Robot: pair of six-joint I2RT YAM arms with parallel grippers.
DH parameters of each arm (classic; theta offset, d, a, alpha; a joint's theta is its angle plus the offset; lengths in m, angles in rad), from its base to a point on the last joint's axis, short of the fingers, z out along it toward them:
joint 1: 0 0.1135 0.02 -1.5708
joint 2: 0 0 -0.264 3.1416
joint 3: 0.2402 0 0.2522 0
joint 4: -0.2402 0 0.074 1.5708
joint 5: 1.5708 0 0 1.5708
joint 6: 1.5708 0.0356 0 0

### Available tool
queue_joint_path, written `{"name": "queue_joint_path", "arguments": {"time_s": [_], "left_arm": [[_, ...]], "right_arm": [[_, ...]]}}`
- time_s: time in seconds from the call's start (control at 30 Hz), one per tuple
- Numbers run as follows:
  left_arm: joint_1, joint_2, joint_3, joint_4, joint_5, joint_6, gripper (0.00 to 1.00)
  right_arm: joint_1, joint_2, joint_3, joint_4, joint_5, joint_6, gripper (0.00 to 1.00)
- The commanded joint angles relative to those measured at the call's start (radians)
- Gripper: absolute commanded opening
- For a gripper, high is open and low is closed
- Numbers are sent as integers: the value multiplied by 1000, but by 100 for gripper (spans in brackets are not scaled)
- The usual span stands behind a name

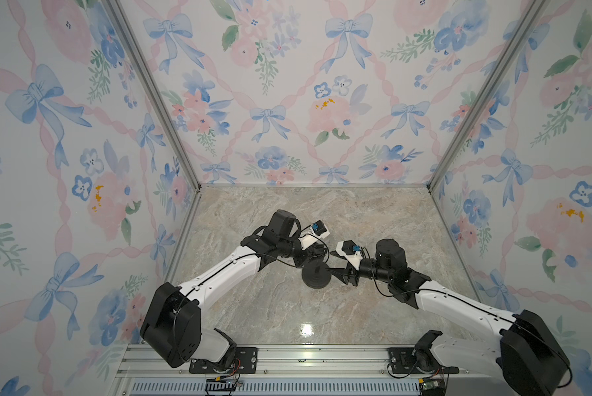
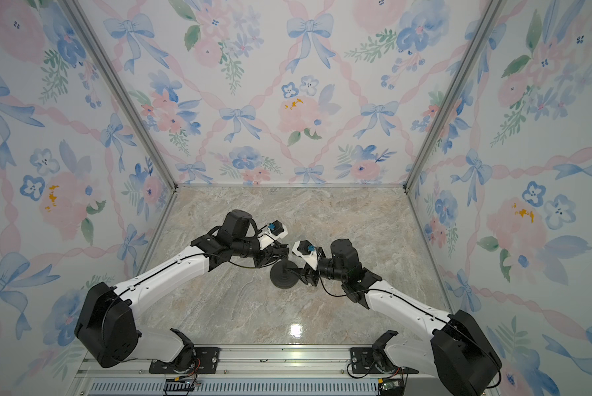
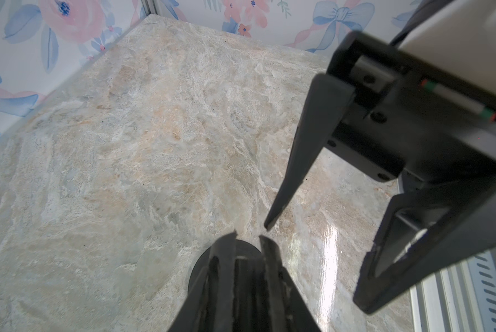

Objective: Assemble a microphone stand
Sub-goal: Screw the microphone stand pole into the microphone stand base.

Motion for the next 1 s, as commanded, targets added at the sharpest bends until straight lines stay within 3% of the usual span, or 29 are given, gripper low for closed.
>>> {"name": "queue_joint_path", "arguments": {"time_s": [0.0, 0.3, 0.63, 0.97], "left_arm": [[3, -5, -51, -45, -58, 70, 18], [0, -23, -75, -45, -60, 120, 24], [3, -36, -99, -40, -54, 164, 28], [9, -20, -88, -39, -51, 161, 30]], "right_arm": [[-23, -27, 125, -214, -27, -11, 60], [-17, 189, 463, -720, -161, -240, 58], [-101, 228, 526, -671, -228, -189, 52], [-57, 465, 782, -1023, -203, -409, 44]]}}
